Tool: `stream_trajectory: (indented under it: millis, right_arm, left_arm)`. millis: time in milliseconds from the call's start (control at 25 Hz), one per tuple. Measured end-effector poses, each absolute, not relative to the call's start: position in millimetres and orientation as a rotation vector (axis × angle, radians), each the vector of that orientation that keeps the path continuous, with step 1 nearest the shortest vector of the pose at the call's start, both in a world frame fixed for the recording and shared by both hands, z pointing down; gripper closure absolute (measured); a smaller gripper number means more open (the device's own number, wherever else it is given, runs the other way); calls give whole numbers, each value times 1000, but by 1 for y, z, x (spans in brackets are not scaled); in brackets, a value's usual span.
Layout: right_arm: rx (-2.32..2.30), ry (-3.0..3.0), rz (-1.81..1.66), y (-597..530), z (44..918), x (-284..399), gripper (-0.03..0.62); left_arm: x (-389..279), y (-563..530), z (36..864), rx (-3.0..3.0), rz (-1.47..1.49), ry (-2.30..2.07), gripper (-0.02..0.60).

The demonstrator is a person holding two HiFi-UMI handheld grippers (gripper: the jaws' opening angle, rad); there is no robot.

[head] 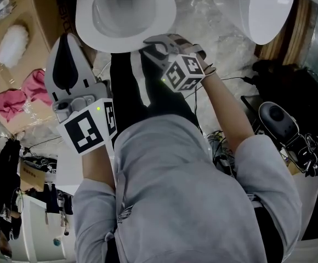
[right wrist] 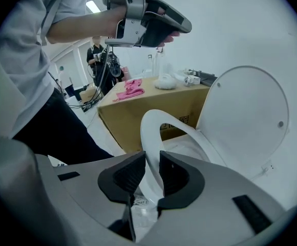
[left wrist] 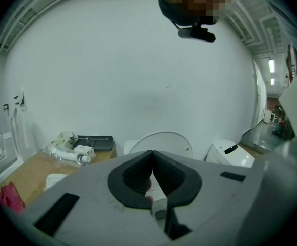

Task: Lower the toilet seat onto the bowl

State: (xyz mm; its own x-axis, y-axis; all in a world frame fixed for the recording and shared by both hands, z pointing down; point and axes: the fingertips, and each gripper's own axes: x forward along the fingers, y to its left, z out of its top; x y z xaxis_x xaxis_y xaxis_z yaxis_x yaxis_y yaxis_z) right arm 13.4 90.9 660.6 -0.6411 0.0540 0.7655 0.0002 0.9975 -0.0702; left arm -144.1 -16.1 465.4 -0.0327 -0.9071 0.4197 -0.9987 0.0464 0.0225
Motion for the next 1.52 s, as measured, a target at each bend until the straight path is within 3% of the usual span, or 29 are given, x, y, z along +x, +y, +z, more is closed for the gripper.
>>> stream_trajectory:
  millis: [1520]
  right_arm:
    - [-189, -2154, 173, 135, 749, 27, 531]
  left_arm:
    - [-133, -10, 505, 1884, 448, -1960, 581]
